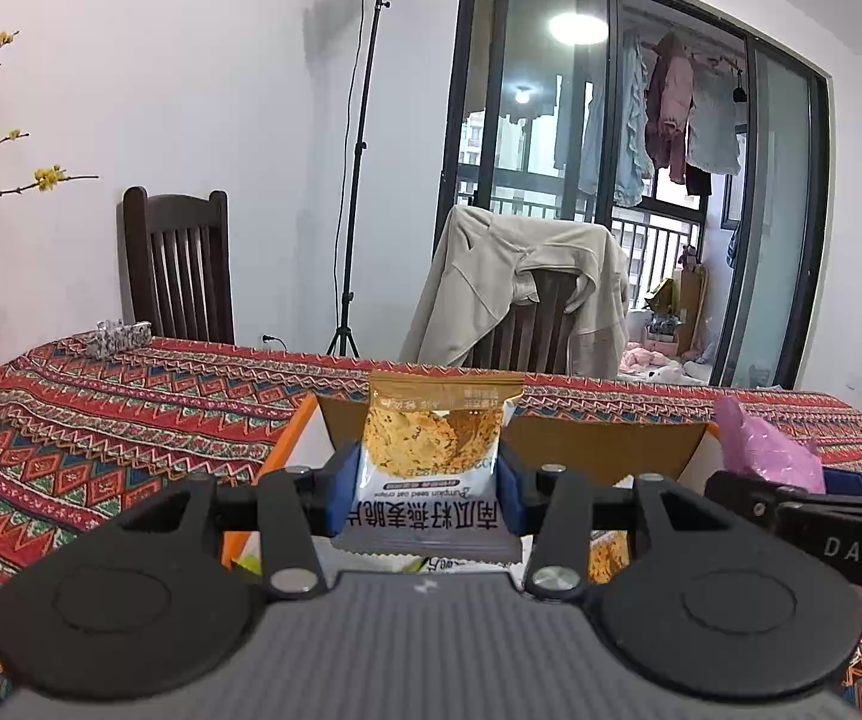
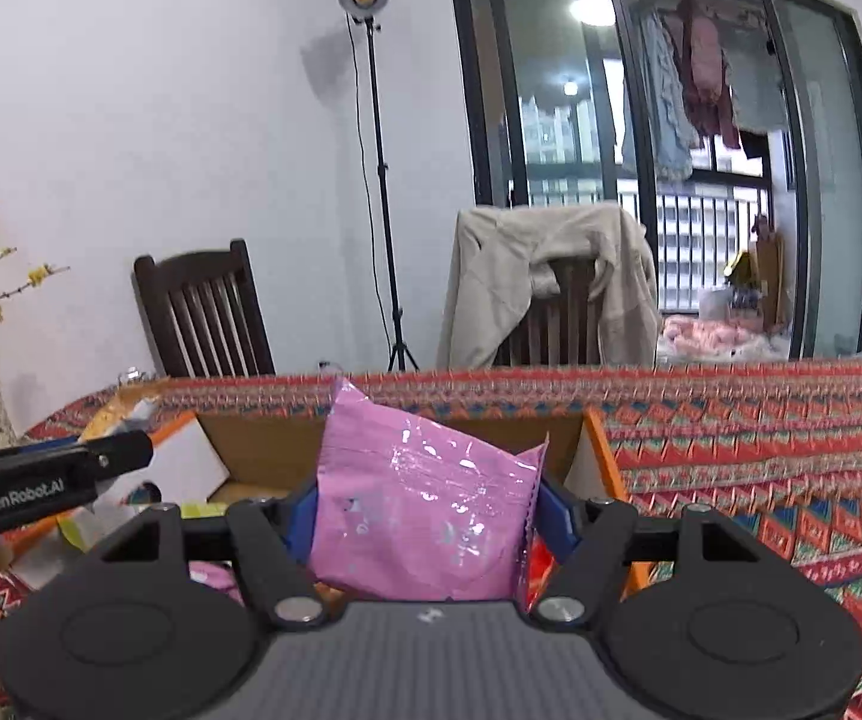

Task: Organize snacks
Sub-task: 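Carry the pink packet and cracker packet over the box, then open both tools to drop the packets into the box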

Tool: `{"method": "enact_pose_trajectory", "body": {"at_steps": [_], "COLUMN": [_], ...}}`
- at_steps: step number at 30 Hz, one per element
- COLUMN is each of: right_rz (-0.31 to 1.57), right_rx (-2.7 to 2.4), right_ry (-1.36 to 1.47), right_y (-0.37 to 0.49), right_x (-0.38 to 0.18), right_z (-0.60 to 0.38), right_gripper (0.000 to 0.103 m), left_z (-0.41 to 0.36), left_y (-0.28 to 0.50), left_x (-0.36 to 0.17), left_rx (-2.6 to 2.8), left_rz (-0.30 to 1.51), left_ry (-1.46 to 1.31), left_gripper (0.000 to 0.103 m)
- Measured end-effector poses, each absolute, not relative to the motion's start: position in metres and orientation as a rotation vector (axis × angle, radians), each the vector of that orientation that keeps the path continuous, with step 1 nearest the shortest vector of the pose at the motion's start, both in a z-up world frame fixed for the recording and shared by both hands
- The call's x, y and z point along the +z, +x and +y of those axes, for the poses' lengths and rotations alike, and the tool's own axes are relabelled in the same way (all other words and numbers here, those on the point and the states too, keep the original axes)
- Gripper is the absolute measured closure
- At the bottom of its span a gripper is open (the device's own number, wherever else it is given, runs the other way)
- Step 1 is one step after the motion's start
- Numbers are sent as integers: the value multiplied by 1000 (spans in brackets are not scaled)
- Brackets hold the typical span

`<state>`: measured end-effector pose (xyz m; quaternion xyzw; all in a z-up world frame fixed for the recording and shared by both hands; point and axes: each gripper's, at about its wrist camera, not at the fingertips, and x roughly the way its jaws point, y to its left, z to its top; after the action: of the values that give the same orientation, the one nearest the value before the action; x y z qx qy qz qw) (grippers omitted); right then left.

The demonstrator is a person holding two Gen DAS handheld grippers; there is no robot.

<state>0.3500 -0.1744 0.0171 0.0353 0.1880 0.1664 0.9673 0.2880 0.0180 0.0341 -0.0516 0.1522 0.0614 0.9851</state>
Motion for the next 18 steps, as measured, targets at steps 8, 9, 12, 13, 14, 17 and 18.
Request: {"method": "enact_pose_trajectory", "body": {"at_steps": [8,9,12,13,14,17,18], "right_rz": [379,376,359,357,360,374,376], "right_rx": [371,370,362,357,351,336,334], "right_ry": [56,47,33,36,42,57,59], "right_y": [343,341,336,335,335,337,337], "right_x": [14,15,17,18,18,18,18], "right_z": [-171,-169,-168,-169,-170,-173,-174], "right_gripper": [20,13,0,0,0,0,0], "left_z": [24,26,29,30,30,28,28], "left_y": [281,279,271,270,270,272,272], "left_x": [30,31,33,34,34,35,35], "left_rx": [91,86,109,111,111,122,126], "left_rz": [294,280,233,228,228,234,236], "left_ry": [-155,-171,-196,-197,-197,-191,-189], "left_gripper": [33,19,0,0,0,0,0]}}
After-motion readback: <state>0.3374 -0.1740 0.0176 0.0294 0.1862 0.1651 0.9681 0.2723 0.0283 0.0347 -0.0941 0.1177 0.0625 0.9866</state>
